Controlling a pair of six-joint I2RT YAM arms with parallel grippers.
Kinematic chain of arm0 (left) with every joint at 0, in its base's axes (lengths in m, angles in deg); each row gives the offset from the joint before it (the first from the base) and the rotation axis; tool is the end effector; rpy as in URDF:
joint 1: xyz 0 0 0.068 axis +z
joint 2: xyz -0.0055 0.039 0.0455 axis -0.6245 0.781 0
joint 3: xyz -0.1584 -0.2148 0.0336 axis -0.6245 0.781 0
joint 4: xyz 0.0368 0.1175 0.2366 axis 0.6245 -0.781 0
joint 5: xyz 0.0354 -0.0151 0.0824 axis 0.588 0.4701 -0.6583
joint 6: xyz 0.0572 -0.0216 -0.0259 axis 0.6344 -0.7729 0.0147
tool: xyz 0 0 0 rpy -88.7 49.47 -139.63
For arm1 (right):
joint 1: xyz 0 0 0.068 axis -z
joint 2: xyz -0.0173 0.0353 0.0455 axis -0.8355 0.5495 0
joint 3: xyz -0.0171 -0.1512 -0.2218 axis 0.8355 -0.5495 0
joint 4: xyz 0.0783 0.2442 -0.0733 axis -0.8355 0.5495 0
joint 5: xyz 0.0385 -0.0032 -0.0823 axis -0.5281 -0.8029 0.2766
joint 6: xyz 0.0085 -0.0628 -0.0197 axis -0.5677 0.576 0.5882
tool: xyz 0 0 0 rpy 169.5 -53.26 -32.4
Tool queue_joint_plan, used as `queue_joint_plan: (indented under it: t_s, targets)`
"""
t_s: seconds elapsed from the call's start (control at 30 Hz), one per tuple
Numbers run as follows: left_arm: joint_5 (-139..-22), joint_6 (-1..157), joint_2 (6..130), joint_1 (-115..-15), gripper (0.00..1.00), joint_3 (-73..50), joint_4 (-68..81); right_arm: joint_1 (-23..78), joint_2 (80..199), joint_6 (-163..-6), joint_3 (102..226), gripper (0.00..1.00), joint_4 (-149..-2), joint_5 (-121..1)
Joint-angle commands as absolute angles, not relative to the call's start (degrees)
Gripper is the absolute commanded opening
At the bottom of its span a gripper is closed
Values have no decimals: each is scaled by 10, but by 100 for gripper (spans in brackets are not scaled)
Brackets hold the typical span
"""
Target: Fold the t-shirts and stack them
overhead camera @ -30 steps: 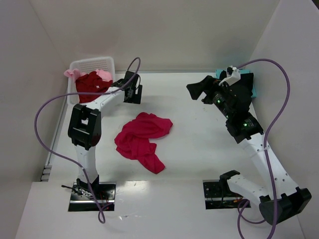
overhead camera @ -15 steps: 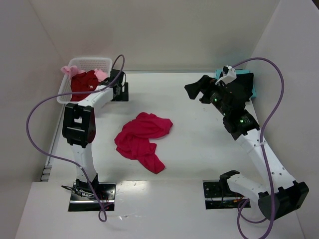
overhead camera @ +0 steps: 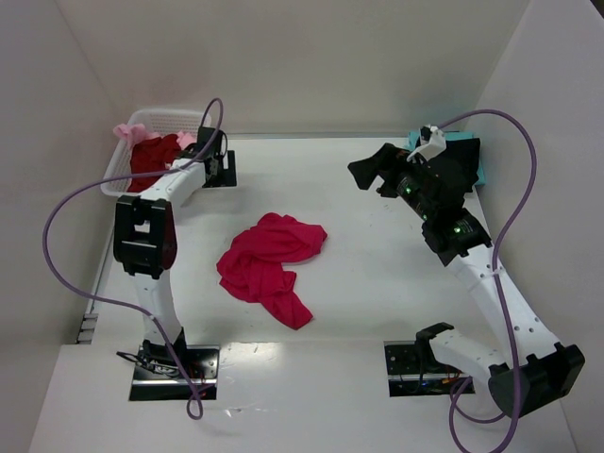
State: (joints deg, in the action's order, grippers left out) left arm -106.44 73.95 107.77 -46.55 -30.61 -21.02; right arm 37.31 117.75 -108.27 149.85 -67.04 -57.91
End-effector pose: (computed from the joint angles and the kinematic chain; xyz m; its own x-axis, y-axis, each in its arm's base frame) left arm 0.4628 -0.0483 0.2076 -0.7076 -0.1574 -0.6889 -0.2609 0.9642 0.0476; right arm 0.2441 0.0911 0.3909 -0.3122 0.4261 -0.8491 -0.3059 0.8011 0.5145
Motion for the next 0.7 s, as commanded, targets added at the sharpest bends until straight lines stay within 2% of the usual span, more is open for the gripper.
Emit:
queue_joint_plan:
  t_s: [0.0, 0.2, 0.4, 0.67]
  targets:
    - [-1040, 736, 1059, -455, 100, -331, -201, 371, 1166, -1080, 1481, 100, -677, -606]
    - [-942, 736, 941, -460, 100, -282, -220, 363, 1215, -1056, 1466, 100, -621, -641]
    - [-848, 712, 743, -466, 100, -211, -266, 297, 1296, -1050, 1455, 100, -622, -622]
    - [-793, 679, 608, -476, 100, -128, -345, 267, 1447, -1050, 1484, 100, -629, -639]
